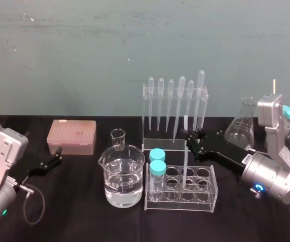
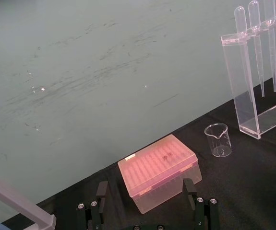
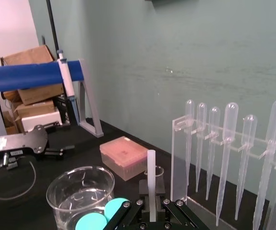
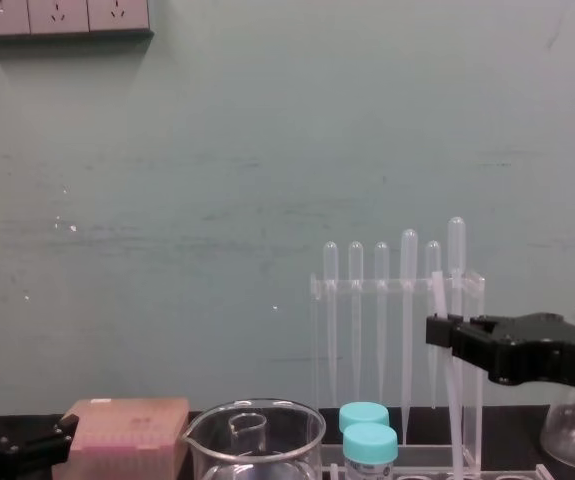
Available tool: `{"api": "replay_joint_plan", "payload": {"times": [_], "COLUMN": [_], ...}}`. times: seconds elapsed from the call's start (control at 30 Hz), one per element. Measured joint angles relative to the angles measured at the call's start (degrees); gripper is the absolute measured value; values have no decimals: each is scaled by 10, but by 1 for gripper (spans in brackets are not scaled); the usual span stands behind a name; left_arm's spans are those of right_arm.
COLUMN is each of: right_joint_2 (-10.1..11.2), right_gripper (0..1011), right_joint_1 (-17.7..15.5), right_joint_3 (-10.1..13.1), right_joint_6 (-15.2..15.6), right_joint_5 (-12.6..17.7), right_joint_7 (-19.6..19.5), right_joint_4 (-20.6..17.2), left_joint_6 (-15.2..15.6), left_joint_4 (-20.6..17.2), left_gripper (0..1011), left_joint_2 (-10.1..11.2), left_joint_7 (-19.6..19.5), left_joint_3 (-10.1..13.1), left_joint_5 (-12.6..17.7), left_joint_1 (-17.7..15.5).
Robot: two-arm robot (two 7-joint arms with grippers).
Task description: Pick up the stirring rod with one hand, then place it down.
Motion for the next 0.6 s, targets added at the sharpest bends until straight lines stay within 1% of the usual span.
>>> {"api": "replay_joint_plan", "payload": {"times": [0.43, 0.6], "right_joint_2": [-3, -3], "right_gripper": [68, 69], "right_joint_1": [-2, -2], "right_joint_3": [-2, -2], "right_joint_6": [2, 2], "right_joint_5": [-16, -15], "right_joint_7": [-3, -3], "right_joint_4": [9, 9], "left_joint_6": [0, 0], "left_joint_4": [0, 0], "left_gripper": [1000, 1000], "left_joint_2": [0, 0], "left_joint_7": [0, 0], "left_joint_3": [0, 0], "left_joint_5": [0, 0], "left_joint_1": [0, 0]}}
